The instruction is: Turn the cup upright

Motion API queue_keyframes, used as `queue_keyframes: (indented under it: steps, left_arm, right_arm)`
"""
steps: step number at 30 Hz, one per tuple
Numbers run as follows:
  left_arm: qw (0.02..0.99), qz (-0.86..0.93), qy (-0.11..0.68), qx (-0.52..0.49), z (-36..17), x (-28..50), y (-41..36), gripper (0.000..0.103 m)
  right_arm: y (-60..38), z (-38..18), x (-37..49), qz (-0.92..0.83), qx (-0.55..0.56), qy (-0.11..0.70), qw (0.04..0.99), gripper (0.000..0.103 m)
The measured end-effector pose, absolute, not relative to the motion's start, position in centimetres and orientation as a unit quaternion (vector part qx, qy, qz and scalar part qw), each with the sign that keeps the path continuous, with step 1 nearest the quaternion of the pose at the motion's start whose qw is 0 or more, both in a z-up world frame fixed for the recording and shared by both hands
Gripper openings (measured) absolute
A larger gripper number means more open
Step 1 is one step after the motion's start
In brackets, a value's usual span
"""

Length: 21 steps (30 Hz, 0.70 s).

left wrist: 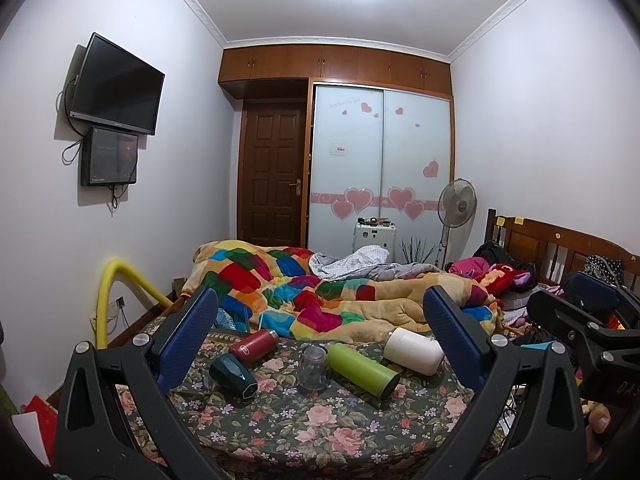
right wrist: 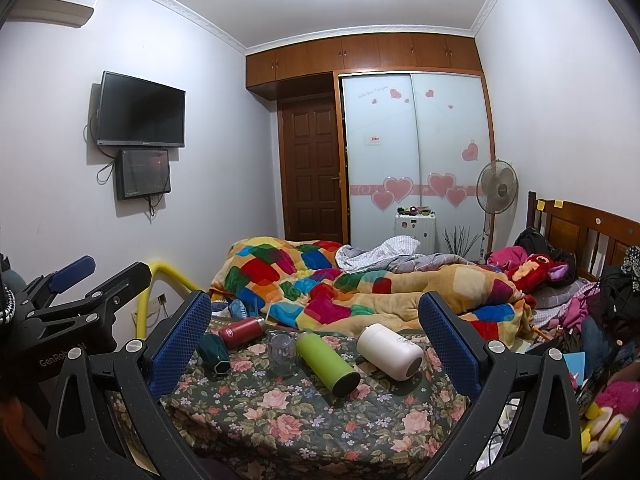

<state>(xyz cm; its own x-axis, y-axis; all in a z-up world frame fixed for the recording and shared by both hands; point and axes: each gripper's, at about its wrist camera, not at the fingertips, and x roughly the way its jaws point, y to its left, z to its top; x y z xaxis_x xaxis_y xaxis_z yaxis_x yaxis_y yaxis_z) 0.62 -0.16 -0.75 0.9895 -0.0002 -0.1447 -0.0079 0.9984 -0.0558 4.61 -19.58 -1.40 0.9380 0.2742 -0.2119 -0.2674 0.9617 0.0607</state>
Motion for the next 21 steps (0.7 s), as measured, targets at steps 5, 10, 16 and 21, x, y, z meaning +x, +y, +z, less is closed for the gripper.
queue_keyframes:
  steps: [5,10,16,21]
  left_arm:
    - [0.997,0.005,0.074,-0.030,-0.5,0.7,-0.2,0.103]
    - [0.997,0.005,0.075,-0.032,-0.3,0.9,-0.2,0.103]
    - [0.996,0.006,0.081,-0.037,-0.8,1.8,0.4,0.103]
    - [0.995,0.003,0.089,-0.044,-1.8,3.4,1.2,0.103]
  right_arm:
    - [-19.6,-1.5,4.6,0.138,0.015,0.110,0.984,0.103]
    - [-19.6,-1.4,4.7,0.138,0.014,0.112,0.984,0.103]
    - [-19.4,-1.6,5.7,0.137,0.010,0.125,0.983,0.103]
    - [-18.7,-2.7,7.4,0.138,0.002,0.148,0.979,0.103]
